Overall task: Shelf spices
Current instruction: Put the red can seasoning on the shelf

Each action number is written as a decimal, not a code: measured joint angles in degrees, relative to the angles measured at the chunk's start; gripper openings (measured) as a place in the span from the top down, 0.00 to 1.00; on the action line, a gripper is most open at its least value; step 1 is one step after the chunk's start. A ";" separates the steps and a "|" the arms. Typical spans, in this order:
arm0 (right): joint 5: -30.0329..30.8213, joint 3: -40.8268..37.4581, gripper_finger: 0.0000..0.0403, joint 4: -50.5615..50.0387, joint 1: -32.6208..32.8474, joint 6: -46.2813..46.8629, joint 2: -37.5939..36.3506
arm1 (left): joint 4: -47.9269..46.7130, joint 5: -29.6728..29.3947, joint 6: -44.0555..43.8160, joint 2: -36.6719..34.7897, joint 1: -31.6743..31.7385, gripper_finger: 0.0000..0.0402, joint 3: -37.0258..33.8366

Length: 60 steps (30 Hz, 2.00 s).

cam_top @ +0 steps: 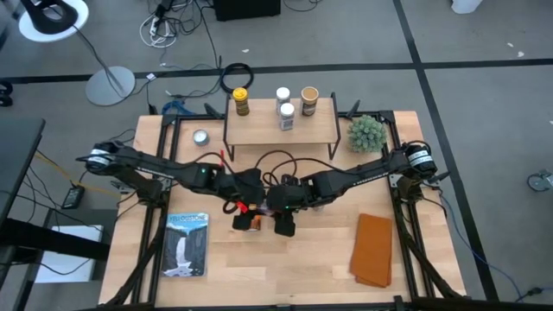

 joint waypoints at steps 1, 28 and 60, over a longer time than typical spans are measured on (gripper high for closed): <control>0.01 0.00 0.46 0.14 0.00 -0.01 0.00 | 0.17 -0.04 -0.67 0.43 0.00 0.37 0.00; -0.19 0.02 0.42 -3.54 0.09 3.05 -2.80 | 2.16 -0.61 -1.43 1.80 0.04 0.50 0.30; 48.83 -1.17 0.44 -31.14 32.91 49.94 -8.64 | 37.41 1.34 -2.14 -4.84 5.29 0.50 -13.53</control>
